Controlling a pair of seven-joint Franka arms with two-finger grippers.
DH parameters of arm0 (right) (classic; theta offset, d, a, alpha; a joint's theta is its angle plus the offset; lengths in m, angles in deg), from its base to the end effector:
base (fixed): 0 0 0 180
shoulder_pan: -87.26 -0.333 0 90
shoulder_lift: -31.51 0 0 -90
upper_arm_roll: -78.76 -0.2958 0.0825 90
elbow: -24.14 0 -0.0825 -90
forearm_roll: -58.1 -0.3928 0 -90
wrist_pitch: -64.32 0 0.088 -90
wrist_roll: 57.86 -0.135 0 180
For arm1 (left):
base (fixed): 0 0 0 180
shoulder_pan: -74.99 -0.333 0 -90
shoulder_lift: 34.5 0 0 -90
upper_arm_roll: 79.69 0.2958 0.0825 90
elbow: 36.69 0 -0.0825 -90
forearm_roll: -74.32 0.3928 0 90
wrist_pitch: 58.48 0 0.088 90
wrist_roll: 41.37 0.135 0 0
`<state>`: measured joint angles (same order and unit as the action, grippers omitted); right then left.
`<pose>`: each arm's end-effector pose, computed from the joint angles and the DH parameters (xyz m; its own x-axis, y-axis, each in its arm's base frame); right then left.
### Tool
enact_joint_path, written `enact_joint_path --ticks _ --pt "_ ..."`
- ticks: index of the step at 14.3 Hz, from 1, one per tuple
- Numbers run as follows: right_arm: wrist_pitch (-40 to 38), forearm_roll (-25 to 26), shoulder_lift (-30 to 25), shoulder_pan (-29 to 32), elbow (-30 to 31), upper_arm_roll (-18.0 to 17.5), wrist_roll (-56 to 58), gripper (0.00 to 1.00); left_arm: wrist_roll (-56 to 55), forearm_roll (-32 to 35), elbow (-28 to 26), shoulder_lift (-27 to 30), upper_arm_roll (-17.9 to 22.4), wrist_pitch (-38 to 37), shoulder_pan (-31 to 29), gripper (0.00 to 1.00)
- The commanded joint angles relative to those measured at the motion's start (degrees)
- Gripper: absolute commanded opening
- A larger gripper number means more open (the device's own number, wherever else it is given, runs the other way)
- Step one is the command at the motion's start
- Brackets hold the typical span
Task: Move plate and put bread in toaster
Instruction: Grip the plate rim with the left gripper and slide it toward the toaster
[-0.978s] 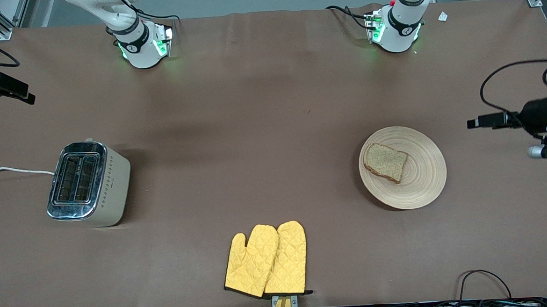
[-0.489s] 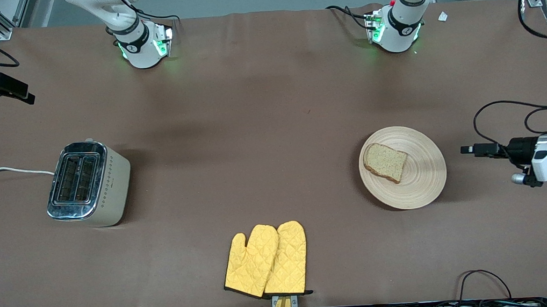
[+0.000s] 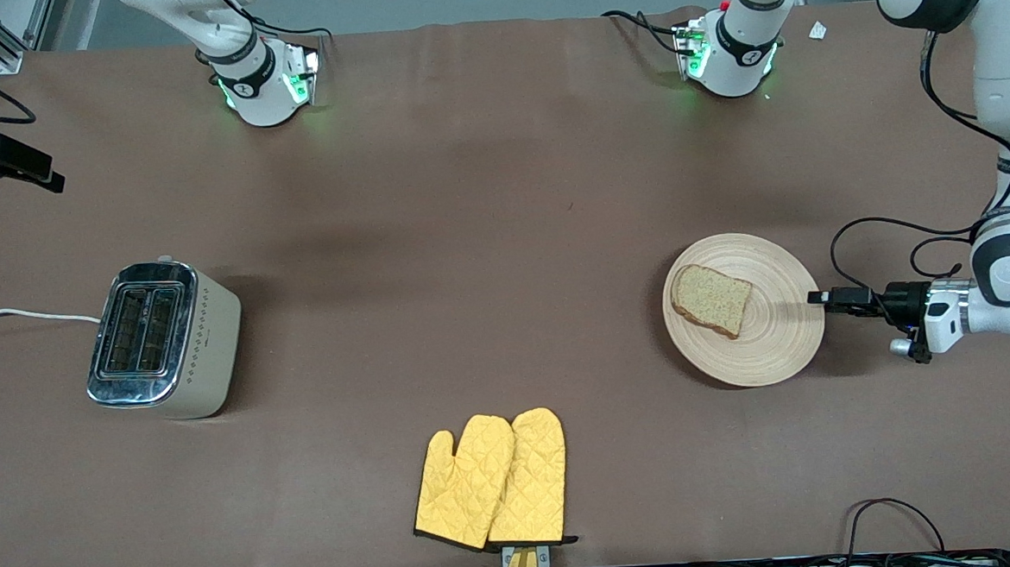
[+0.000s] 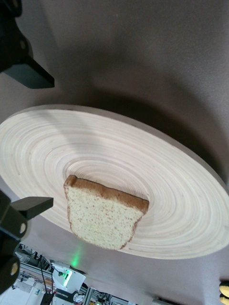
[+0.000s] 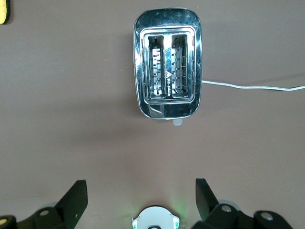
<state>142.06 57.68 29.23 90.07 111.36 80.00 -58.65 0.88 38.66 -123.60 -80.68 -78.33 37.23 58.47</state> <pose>0.5238 -0.0362 0.6037 0.9887 -0.0821 -0.1254 -0.0836 -0.9965 -0.0064 0.6103 0.1189 0.1256 0.9577 -0.2232 -0.1817 -0.0245 -0.6921 0.7214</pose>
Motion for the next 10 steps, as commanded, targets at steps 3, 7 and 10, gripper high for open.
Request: enact_joint_path --ticks 3,7,10 --pt "-0.3 0.4 0.0 0.4 -0.3 -0.4 -0.7 1.0 1.9 -2.2 1.4 -1.7 0.0 0.9 -0.1 0.79" --pt "-0.4 0.4 0.0 0.4 -0.3 -0.4 -0.8 1.0 1.8 -2.4 1.4 -1.6 -0.1 0.9 -0.1 0.36" --pt "-0.4 0.4 0.0 0.4 -0.3 -0.4 -0.7 1.0 2.0 -3.0 1.4 -1.6 -0.2 0.9 -0.8 0.1"
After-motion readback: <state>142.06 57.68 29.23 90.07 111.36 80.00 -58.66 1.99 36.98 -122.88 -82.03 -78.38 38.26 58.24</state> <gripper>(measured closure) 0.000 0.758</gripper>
